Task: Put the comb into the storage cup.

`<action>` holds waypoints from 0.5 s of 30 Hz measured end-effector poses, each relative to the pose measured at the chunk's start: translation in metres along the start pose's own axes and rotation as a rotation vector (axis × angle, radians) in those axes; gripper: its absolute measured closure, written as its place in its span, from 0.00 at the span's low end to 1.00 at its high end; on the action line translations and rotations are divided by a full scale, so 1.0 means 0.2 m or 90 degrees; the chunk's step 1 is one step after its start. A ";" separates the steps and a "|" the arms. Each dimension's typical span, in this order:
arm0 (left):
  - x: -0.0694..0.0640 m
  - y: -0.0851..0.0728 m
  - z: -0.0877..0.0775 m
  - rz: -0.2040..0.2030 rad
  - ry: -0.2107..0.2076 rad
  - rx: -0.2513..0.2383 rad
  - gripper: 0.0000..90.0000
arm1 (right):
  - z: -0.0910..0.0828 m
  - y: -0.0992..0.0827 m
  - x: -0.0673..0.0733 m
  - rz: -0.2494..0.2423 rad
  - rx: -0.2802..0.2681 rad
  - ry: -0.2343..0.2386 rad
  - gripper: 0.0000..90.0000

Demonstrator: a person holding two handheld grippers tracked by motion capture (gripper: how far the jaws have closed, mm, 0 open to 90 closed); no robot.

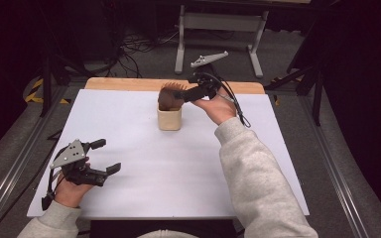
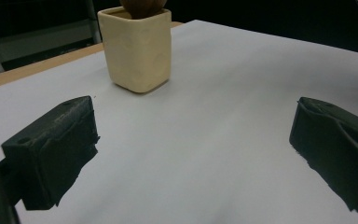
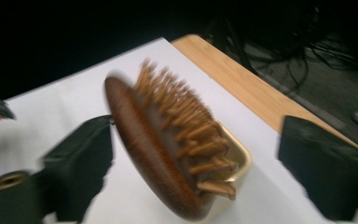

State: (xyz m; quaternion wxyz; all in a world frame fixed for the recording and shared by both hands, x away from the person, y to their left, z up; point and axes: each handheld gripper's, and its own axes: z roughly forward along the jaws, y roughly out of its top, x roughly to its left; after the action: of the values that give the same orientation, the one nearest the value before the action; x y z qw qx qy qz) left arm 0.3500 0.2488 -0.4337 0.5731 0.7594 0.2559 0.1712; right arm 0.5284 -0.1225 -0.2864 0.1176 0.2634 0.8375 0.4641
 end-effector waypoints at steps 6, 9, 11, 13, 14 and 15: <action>0.00 0.00 0.00 -0.001 0.000 0.001 0.02 | -0.08 0.02 0.07 -0.037 -0.051 0.026 0.04; 0.00 0.00 0.00 -0.003 0.001 0.001 0.02 | -0.13 0.01 0.08 -0.042 -0.065 0.026 0.04; 0.01 0.00 0.00 -0.002 0.002 0.000 0.02 | -0.15 0.01 0.08 -0.046 -0.072 0.022 0.03; 0.01 0.00 -0.01 -0.001 0.002 0.000 0.02 | -0.19 0.00 0.09 -0.050 -0.079 0.019 0.03; 0.01 0.00 -0.01 -0.002 0.002 0.000 0.02 | -0.20 -0.01 0.09 -0.051 -0.084 0.019 0.03; 0.01 0.00 -0.01 -0.002 0.002 0.000 0.02 | -0.22 -0.01 0.09 -0.052 -0.090 0.021 0.03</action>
State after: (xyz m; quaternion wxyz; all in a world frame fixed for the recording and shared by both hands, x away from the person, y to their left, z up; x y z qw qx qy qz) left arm 0.3504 0.2508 -0.4332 0.5732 0.7586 0.2580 0.1716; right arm 0.4931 -0.1444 -0.2644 0.1410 0.2123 0.8146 0.5210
